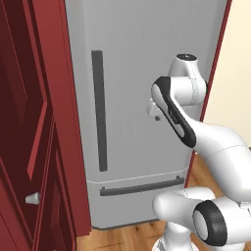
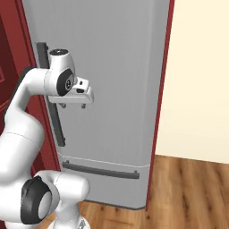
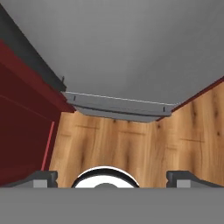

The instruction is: Retrieve a lemon from the fridge and place it on the cutting board with the fish.

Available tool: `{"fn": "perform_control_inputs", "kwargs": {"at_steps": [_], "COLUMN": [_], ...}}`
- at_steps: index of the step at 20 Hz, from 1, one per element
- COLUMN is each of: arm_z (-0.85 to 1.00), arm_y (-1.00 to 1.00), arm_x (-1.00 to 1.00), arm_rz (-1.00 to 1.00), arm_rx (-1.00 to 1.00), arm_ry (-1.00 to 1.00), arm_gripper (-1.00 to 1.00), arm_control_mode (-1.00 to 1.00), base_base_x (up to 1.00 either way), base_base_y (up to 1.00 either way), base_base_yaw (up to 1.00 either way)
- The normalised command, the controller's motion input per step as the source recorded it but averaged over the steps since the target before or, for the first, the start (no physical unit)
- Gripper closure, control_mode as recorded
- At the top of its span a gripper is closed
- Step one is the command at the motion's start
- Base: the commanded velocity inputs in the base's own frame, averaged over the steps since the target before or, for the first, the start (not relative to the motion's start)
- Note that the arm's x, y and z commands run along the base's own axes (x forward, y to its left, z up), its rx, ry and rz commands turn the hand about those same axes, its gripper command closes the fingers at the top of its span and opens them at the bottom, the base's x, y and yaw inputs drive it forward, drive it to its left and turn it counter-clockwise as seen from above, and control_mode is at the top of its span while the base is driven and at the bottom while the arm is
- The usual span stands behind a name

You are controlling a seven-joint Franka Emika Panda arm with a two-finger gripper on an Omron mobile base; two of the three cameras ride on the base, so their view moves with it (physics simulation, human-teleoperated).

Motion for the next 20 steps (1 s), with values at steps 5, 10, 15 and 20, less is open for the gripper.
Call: {"fn": "perform_control_inputs", "kwargs": {"at_steps": [5,10,15,20], "arm_z": [0.0,0.0,0.0,0.0], "arm_y": [0.0,0.0,0.0,0.0], "arm_x": [0.0,0.0,0.0,0.0], "arm_rz": [0.0,0.0,0.0,0.0], "arm_rx": [0.0,0.0,0.0,0.0], "arm_ry": [0.0,0.0,0.0,0.0], "arm_gripper": [-1.0,-1.0,-1.0,-1.0], "arm_control_mode": [1.0,1.0,1.0,1.0], "base_base_x": [-0.42,-0.02,-0.11,-0.06], "base_base_y": [0.15,0.0,-0.16,-0.48], "base_base_yaw": [0.0,0.2,0.4,0.43]}}
